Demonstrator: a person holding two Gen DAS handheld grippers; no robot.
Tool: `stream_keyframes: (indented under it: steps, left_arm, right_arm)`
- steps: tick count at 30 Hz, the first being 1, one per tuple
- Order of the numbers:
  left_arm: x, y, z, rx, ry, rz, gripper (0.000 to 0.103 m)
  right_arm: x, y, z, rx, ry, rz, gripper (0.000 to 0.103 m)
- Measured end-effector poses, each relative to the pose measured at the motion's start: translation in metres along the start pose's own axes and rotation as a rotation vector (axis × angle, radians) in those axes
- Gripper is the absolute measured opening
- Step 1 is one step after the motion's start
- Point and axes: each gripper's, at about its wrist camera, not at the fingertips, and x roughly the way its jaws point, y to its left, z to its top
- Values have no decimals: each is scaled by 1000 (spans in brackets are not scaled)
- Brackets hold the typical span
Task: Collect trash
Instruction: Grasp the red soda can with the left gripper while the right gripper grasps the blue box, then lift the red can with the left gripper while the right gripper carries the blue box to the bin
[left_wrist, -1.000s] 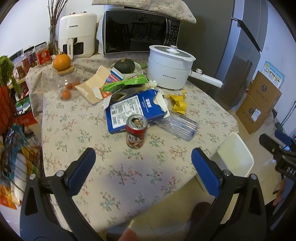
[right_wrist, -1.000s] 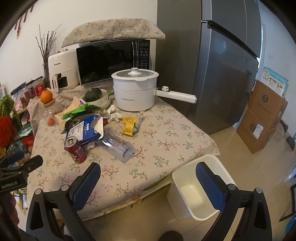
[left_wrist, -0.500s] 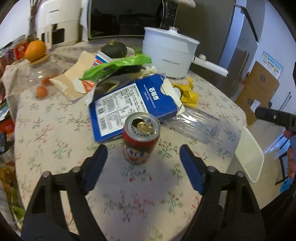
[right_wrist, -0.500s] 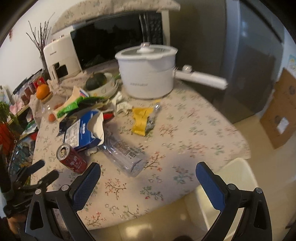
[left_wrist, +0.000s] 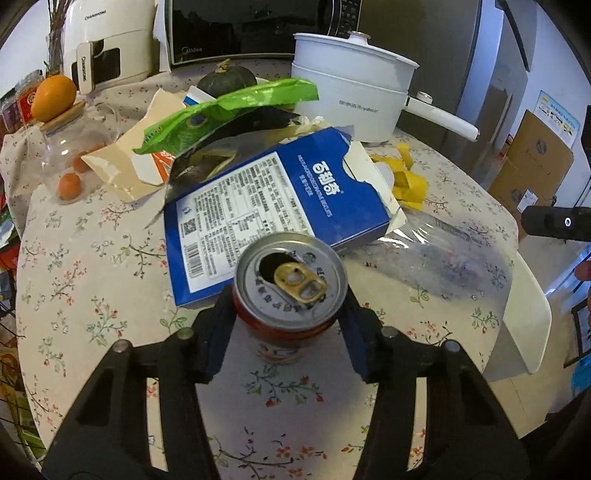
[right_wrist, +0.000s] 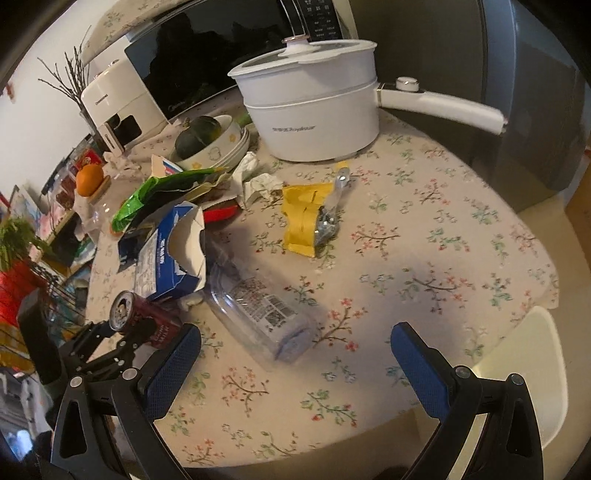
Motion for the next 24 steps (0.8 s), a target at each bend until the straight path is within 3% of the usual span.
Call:
stream_keyframes:
  steps: [9,11,19,24]
  left_arm:
    - [-38,36,6,-101,-25,15,55]
    - [-45,43,5,-108,-36,35,55]
    - [-66,84,-3,-195,-44,43,55]
    - [-66,94,-5,-219,-32,40,55]
  right_arm:
    - [10,29,9,-1,-7,104,98]
    - [21,39,19,-10,2,138,91]
    - [80,75,52,-74,44,278,87]
    - [111,87,60,-85,78,276,87]
